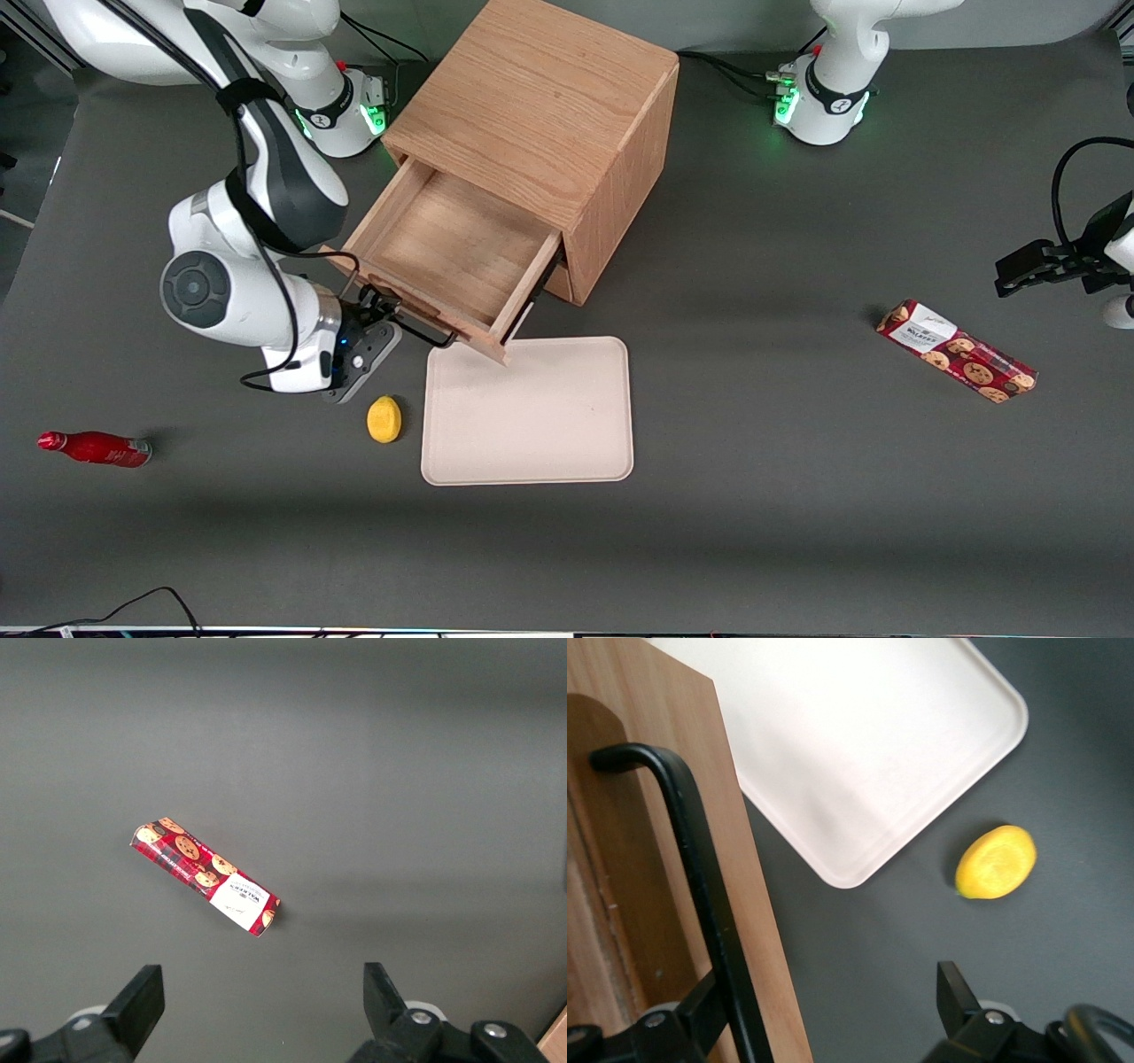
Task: Open upper drawer
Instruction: 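Pull the upper drawer outward from the cabinet with the right gripper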
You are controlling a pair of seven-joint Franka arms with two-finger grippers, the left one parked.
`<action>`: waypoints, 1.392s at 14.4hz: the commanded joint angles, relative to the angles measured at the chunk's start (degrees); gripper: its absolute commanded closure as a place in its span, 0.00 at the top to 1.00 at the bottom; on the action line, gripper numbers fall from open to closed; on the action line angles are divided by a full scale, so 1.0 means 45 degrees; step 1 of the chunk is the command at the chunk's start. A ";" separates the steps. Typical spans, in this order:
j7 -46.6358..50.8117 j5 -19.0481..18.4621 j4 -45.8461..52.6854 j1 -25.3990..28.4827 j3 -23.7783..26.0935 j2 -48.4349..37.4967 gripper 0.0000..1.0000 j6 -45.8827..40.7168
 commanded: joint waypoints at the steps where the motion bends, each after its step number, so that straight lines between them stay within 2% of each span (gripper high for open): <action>1: -0.0180 -0.0346 0.1096 0.0034 -0.0175 0.0638 1.00 -0.0260; 4: -0.0160 -0.0950 0.1469 0.0093 -0.0176 0.1029 1.00 -0.0260; 6: -0.0180 -0.1067 0.1625 0.0054 -0.0176 0.1127 1.00 -0.0240; 8: -0.0276 -0.1671 0.1917 0.0034 -0.0176 0.1244 1.00 -0.0260; 14: -0.0629 -0.1713 0.2387 0.0015 -0.0352 0.1420 1.00 -0.0260; 18: -0.0551 -0.1732 0.3964 0.0034 -0.0352 0.1188 1.00 -0.2225; 20: -0.0454 -0.1752 0.4379 -0.0217 -0.0352 0.0333 1.00 -0.3147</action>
